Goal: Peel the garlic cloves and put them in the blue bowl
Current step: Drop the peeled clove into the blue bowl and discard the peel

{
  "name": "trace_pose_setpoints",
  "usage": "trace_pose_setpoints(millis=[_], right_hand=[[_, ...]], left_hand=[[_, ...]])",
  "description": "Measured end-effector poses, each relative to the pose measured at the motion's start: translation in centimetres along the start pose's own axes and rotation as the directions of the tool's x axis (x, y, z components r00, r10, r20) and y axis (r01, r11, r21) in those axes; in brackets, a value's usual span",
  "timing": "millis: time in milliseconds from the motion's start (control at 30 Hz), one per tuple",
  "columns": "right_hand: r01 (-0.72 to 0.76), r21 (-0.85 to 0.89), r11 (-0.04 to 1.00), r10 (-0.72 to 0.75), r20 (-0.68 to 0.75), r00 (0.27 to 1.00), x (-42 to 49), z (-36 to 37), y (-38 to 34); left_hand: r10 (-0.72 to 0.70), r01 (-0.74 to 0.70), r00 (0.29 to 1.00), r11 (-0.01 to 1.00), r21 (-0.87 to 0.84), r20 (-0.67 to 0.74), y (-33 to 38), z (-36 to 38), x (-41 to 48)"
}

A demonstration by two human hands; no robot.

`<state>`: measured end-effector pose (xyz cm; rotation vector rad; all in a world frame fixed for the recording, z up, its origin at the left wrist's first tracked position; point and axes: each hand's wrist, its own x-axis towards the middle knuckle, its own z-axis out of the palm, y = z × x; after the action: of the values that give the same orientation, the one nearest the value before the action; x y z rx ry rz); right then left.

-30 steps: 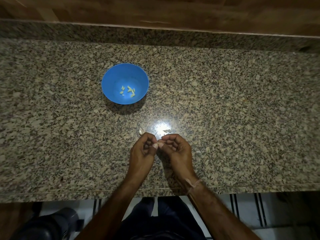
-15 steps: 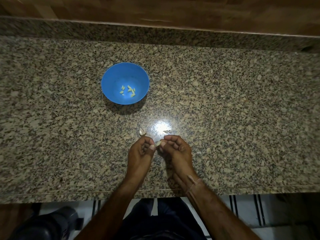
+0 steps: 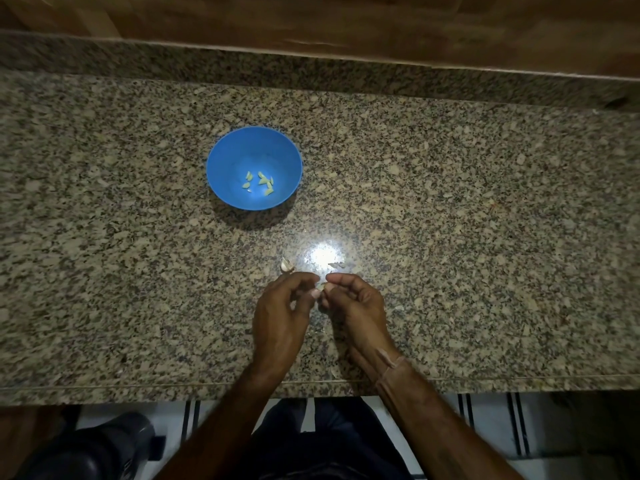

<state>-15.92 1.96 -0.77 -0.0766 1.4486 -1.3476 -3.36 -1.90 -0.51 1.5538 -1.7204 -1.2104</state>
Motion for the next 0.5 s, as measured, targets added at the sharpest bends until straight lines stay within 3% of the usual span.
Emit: trace_pose_setpoints(millis=[333, 500], right_hand=[[0.042, -0.066, 0.997, -0.036, 0.090, 0.995, -0.5, 0.2, 0.3], [0.095, -0.119, 0.988, -0.082, 0.114, 0.990, -0.3, 0.0, 1.1]], left_hand=[[-0.123, 0.121, 0.992, 0.988, -0.097, -0.022, -0.6, 0.7, -0.1], [-0.095, 0.095, 0.994, 0.995, 0.016, 0.051, -0.2, 1.0, -0.3]])
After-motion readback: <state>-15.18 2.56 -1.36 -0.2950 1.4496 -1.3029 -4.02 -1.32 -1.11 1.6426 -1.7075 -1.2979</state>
